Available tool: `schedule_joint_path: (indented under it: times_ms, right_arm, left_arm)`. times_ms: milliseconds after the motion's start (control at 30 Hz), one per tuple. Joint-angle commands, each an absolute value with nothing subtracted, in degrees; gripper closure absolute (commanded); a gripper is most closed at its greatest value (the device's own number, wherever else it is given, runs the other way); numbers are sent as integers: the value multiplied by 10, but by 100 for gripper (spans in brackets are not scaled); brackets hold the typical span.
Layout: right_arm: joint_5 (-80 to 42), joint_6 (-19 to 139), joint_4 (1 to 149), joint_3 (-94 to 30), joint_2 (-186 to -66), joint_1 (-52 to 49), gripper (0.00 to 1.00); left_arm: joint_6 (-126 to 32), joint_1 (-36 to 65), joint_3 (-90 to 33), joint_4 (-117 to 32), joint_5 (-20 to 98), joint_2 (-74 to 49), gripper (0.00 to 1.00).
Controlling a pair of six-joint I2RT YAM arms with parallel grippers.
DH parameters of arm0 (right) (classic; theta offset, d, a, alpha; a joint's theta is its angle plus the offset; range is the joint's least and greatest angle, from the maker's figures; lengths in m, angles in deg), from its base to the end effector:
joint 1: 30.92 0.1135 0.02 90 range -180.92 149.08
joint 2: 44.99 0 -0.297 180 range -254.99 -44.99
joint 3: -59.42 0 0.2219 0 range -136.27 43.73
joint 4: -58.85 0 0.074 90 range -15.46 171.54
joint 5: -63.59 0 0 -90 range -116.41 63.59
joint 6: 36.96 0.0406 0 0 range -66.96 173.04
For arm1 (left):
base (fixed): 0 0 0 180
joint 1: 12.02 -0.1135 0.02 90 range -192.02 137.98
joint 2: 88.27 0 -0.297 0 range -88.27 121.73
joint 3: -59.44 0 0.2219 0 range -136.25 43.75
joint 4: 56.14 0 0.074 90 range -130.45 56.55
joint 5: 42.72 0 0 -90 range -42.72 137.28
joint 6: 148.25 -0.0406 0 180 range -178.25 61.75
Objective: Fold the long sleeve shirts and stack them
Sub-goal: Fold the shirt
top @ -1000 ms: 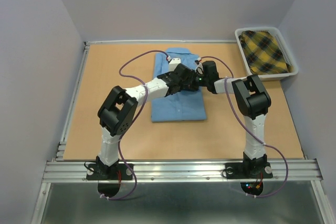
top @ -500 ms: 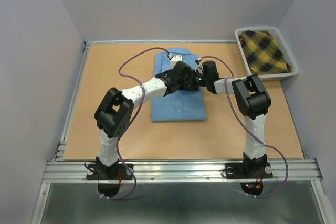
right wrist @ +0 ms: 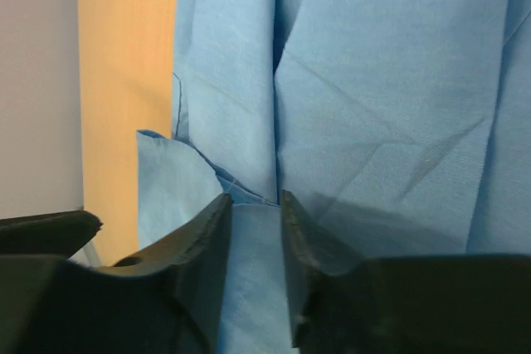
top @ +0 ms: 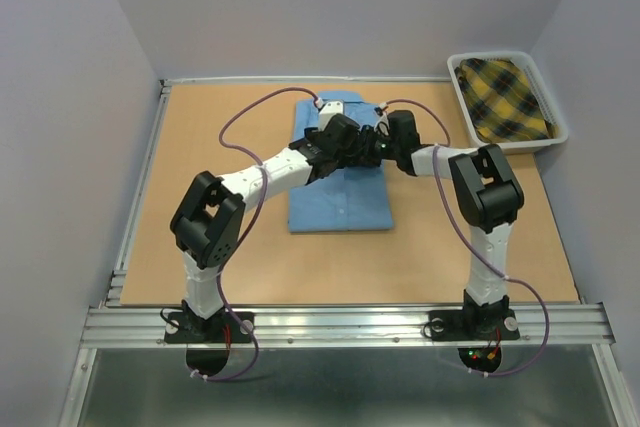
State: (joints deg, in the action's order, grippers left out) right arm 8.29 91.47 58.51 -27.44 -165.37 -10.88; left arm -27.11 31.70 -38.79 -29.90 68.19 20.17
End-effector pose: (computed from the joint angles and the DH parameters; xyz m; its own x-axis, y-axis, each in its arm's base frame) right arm 0.4102 0.1742 0.1884 -0.8561 0.2317 -0.4620 -0.2518 0.5937 0.7643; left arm 0.3153 -0.2814 0.2894 -0.5941 -0.1003 -0.7981 0.1530 0.9600 -0.2345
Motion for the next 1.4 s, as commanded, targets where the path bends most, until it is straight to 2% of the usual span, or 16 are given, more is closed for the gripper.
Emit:
schedule_joint_path:
  times_ms: [0, 167, 267, 500, 633, 700, 833, 1000, 1367]
  right_arm:
    - [10, 865, 606, -270, -1581, -104, 59]
    - [-121, 815, 690, -271, -1506, -115, 51]
    - [-144, 793, 722, -262, -1456, -119, 49]
    - [6, 871, 707, -155, -1359, -111, 43]
    - [64, 987, 552, -25, -1317, -73, 42]
    - [73, 1052, 418, 29, -1316, -47, 42]
    - [52, 1081, 369, 42, -1329, -1, 42]
    - [44, 1127, 264, 64, -1381, 30, 42]
    - [0, 1211, -38, 224, -1567, 30, 42]
  left_arm:
    - [-267, 306, -372, -301, 710, 105, 15]
    - [-252, 286, -322, -319, 681, 41, 18]
    - [-238, 274, -269, -339, 637, 2, 21]
    - [-182, 263, -92, -454, 482, -110, 23]
    - [-133, 256, 21, -524, 432, -153, 26]
    - [-110, 252, 52, -559, 418, -161, 28]
    - [-98, 250, 68, -597, 412, -148, 31]
    - [-82, 244, 95, -627, 411, -126, 35]
    - [-4, 208, 201, -740, 381, -28, 44]
